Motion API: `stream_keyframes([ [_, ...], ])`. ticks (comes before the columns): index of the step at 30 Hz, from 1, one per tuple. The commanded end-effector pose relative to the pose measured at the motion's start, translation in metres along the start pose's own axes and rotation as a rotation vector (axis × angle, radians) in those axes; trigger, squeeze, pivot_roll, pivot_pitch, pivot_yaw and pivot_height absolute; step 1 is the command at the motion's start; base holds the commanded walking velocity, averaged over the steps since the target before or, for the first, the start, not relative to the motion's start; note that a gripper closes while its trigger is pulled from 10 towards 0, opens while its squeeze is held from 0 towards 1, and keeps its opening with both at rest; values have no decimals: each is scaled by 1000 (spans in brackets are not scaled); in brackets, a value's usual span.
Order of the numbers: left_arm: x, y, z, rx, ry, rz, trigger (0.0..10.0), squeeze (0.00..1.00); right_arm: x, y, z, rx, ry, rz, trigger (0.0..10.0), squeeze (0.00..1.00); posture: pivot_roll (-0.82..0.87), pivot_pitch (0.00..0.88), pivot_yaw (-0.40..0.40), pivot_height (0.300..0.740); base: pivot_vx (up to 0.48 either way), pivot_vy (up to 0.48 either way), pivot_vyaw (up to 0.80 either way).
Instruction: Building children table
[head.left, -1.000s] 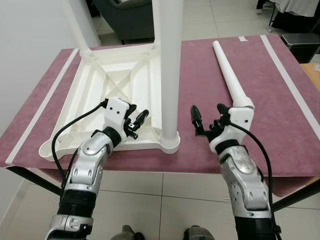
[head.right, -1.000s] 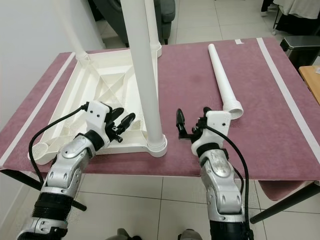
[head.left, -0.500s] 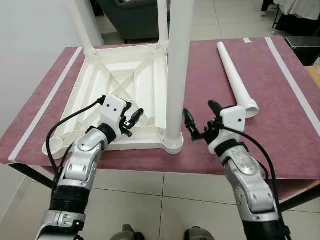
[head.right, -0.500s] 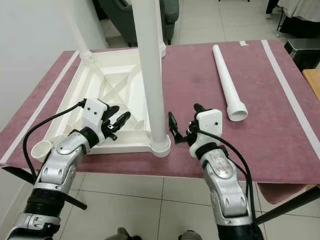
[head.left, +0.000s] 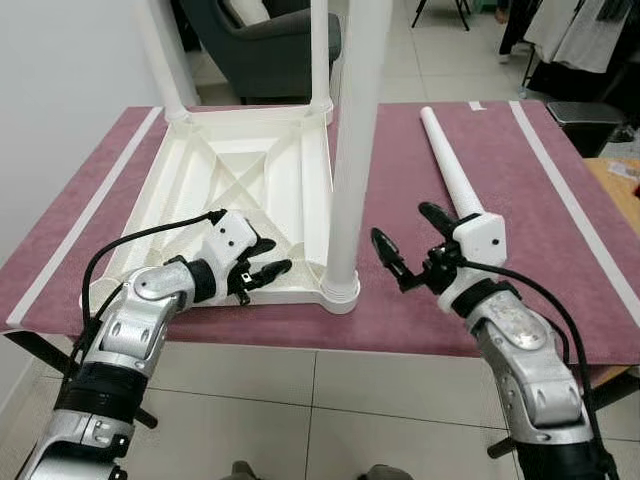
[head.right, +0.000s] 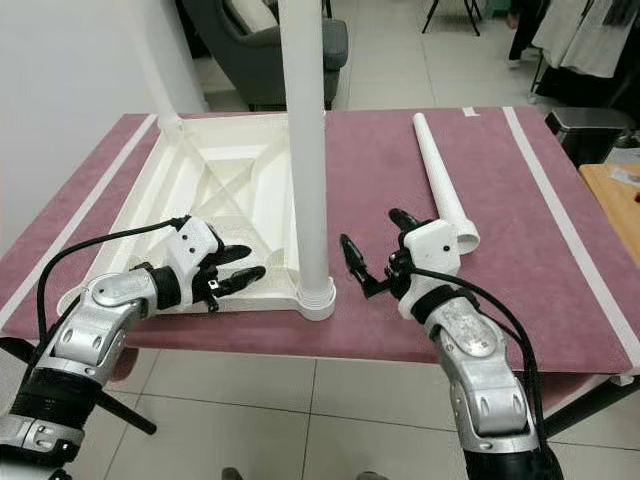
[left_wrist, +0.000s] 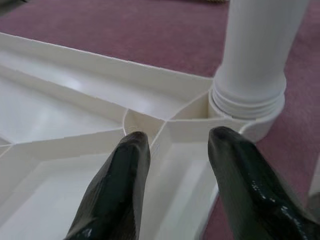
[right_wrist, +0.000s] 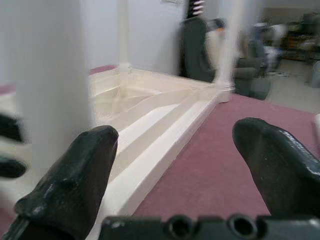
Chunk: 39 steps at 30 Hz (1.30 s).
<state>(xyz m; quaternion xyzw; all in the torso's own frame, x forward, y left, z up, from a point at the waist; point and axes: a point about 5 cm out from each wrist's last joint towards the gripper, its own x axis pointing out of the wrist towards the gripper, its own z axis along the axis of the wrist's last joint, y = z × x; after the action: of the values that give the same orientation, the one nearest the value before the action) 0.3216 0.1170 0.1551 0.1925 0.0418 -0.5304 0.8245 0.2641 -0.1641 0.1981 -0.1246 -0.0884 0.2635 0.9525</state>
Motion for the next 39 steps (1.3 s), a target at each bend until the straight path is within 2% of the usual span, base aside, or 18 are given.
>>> stream_keyframes([
  [1,1,3,-5,40,67,-75,10000,0,-2,8,-4,33,32,121,10000,0,-112,0,52,740,0,0,0],
  [3,1,3,-5,40,67,-75,10000,0,-2,8,-4,33,32,121,10000,0,-112,0,52,740,0,0,0],
  [5,7,4,-6,74,117,-146,10000,0,-7,10,-3,55,47,206,10000,0,-115,9,67,740,0,0,0],
  [7,10,3,-4,77,124,-186,10000,0,-10,12,-3,66,57,255,10000,0,-117,18,70,740,0,0,0],
  [9,10,3,-4,77,124,-186,10000,0,-10,12,-3,66,57,255,10000,0,-117,18,70,740,0,0,0],
  [12,17,-3,-1,90,141,-311,10000,0,-16,14,-5,84,89,322,10000,0,-121,32,85,740,0,0,0],
  [17,22,-8,0,105,145,-411,10000,0,-15,15,-5,120,86,342,10000,0,-123,56,107,740,0,0,0],
  [21,25,-9,0,107,153,-438,10000,0,-11,18,-3,136,73,350,10000,0,-122,80,124,740,0,0,0],
  [24,29,-6,-7,124,200,-449,10000,0,1,20,0,150,53,338,10000,0,-117,112,138,740,0,0,0],
  [27,29,-4,-7,126,208,-449,10000,0,4,20,1,151,48,337,10000,0,-114,120,140,740,0,0,0],
  [31,29,-2,-7,125,217,-453,9255,0,7,20,3,153,42,342,10000,0,-109,133,141,740,0,0,0],
  [32,29,-3,-8,130,222,-464,5686,0,8,21,5,155,38,348,10000,0,-107,144,140,740,0,0,0],
  [33,29,-3,-8,130,222,-464,5686,0,8,21,5,155,38,348,10000,0,-107,144,140,740,0,0,0],
  [34,31,-6,-7,142,219,-485,2941,0,9,21,5,156,37,353,10000,0,-107,155,141,740,0,0,0],
  [35,32,-8,-7,151,215,-500,2941,0,10,22,6,157,36,356,10000,0,-107,156,141,740,0,0,0],
  [36,34,-9,-6,158,209,-514,0,0,10,22,7,157,36,358,10000,0,-109,160,144,740,0,0,0],
  [39,37,-13,-5,189,197,-548,0,0,11,22,7,157,35,357,10000,0,-113,164,148,740,0,0,0],
])
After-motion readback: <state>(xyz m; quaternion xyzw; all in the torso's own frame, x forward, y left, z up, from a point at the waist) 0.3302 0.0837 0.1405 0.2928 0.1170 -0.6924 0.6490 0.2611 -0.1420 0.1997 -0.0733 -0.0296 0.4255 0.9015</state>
